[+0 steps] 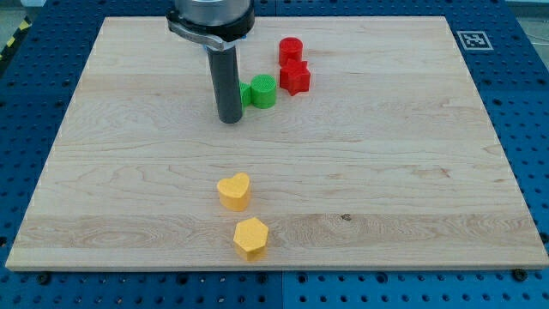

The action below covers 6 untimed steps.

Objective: Place your arm left to the green star

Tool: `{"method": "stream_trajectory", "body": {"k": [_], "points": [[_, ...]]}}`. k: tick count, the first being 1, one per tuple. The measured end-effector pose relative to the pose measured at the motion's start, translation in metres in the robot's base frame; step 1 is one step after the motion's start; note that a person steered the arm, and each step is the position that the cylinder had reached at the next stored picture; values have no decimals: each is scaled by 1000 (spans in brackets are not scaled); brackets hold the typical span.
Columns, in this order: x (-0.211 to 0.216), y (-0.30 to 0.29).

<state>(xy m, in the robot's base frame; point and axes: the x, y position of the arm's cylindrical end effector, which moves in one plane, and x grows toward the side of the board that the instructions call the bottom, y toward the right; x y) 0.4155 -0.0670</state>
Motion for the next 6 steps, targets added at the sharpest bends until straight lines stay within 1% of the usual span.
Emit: {"method": "stream_trajectory", "body": {"k": [2,3,4,5,6], "points": [[-21,-2],[-19,-11],[-18,-47],[-54,-70],[-80,-69]]}}
